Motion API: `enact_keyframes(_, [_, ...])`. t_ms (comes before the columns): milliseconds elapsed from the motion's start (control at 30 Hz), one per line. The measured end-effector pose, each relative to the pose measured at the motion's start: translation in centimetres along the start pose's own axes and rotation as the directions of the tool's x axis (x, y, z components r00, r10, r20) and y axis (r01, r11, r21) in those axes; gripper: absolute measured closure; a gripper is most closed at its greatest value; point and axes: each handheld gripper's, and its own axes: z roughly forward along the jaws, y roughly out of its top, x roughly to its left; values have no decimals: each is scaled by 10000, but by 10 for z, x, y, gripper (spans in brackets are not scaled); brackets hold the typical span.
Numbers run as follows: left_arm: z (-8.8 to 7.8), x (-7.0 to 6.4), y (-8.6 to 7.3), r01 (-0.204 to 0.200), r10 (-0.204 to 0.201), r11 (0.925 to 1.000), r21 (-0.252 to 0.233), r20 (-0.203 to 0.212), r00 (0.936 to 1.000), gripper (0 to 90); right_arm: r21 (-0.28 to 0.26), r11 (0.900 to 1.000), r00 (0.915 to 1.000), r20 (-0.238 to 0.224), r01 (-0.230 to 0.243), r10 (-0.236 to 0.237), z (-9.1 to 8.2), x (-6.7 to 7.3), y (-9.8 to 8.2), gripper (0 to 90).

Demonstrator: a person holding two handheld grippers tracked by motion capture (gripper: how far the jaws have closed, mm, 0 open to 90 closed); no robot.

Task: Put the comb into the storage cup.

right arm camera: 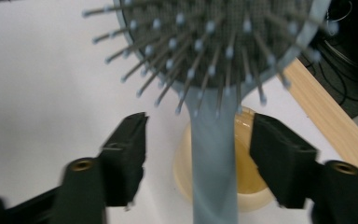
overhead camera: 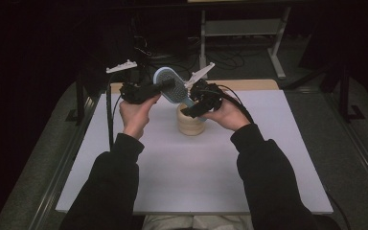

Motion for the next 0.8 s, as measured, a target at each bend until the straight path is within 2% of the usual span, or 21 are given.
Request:
enact_keyframes(67, [-1, 0, 5, -138, 138, 9999, 19, 33, 9999, 578, -107, 9998, 9998, -78, -159, 158, -2, 0, -1, 284])
enact_keyframes(167, [-4, -1, 11, -469, 470, 9987, 178, -24, 9989, 578, -166, 9995, 9994, 183, -281, 284, -6, -3, -4, 179])
enact_keyframes(333, [-8, -1, 20, -693, 696, 9973, 253, -121, 9975, 577, -515, 9971, 9969, 518, -558, 584, -13, -7, -11, 20])
enact_keyframes(400, [-8, 0, 23, -683, 684, 9975, 176, -86, 9976, 577, -602, 9961, 9953, 681, -644, 684, -14, -7, -14, 10])
enact_keyframes(500, [-6, 1, 26, -621, 622, 9980, 152, -42, 9981, 576, -740, 9947, 9949, 666, -713, 762, -16, -10, -19, 0])
enact_keyframes(600, [-4, 0, 30, -766, 772, 9967, 272, -199, 9968, 576, -832, 9930, 9933, 724, -837, 898, -18, -12, -25, 0])
enact_keyframes(800, [-6, -4, 40, -891, 893, 9959, 141, -171, 9959, 576, -1105, 9864, 9891, 693, -1216, 1297, -24, -18, -42, 0])
